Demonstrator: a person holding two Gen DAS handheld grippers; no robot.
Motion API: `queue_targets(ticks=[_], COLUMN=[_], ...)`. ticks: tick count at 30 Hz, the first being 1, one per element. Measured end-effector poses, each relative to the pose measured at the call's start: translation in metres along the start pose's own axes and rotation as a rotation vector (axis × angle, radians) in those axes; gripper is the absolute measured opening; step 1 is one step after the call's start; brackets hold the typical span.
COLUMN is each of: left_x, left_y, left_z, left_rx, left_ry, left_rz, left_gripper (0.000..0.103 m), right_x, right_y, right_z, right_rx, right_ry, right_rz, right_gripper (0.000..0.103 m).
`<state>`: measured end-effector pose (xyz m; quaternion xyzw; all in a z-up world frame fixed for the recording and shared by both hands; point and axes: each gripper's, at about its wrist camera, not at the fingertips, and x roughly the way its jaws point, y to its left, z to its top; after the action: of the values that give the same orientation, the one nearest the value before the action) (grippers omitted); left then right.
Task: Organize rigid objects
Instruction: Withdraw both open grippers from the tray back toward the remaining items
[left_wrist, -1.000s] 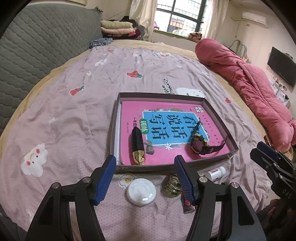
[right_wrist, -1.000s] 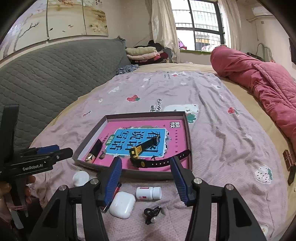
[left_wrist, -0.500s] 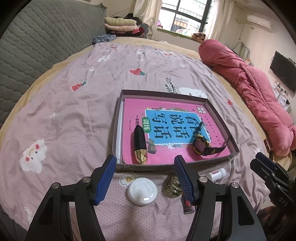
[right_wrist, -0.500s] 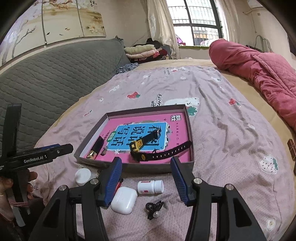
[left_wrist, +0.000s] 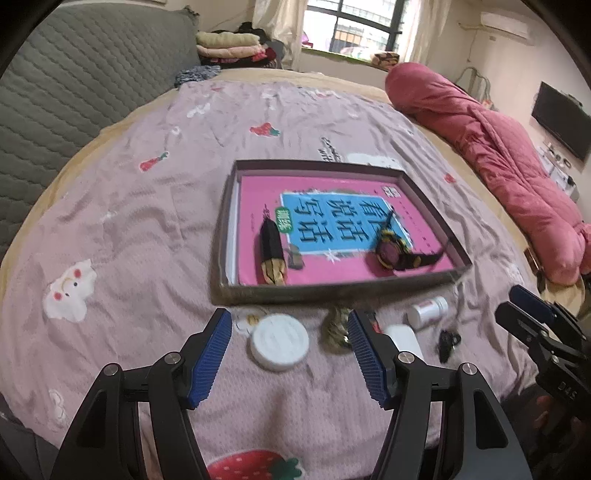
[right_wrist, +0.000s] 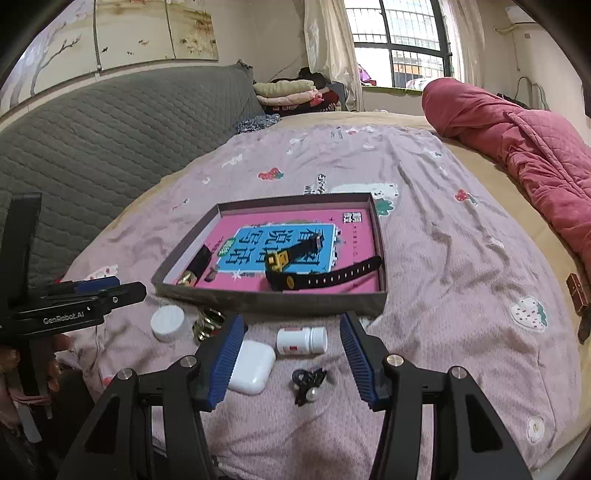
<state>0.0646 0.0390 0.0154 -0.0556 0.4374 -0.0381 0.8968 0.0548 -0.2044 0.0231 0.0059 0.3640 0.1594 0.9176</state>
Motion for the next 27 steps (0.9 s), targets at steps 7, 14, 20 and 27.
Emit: queue_targets(ticks=[7, 14, 20, 27], left_x=[-0.007, -0.003, 0.001, 0.013], left_y=[-0.008, -0.005, -0.001, -0.003], left_z=[-0.019, -0.028, -0.034, -0.044], left_rx=[0.046, 0.045, 0.040, 0.055], left_ry=[0.007, 0.019, 0.039, 0.064], left_rz=[-0.014, -0.014, -0.012, 0.001], left_gripper=[0.067, 0.067, 0.067, 0.067], right_x=[0.003, 0.002, 0.005, 0.014], right_y=[0.010, 0.017, 0.015, 0.014], right_z=[-0.014, -0.022, -0.023, -0.026], right_rx=[-0.033, -0.079, -0.069, -0.066], right_ry=[0.035, 0.051, 0.061, 0.086], right_rz=[-0.017, -0.027, -0.022, -0.016], right_gripper=[0.054, 0.054, 0.054, 0.054])
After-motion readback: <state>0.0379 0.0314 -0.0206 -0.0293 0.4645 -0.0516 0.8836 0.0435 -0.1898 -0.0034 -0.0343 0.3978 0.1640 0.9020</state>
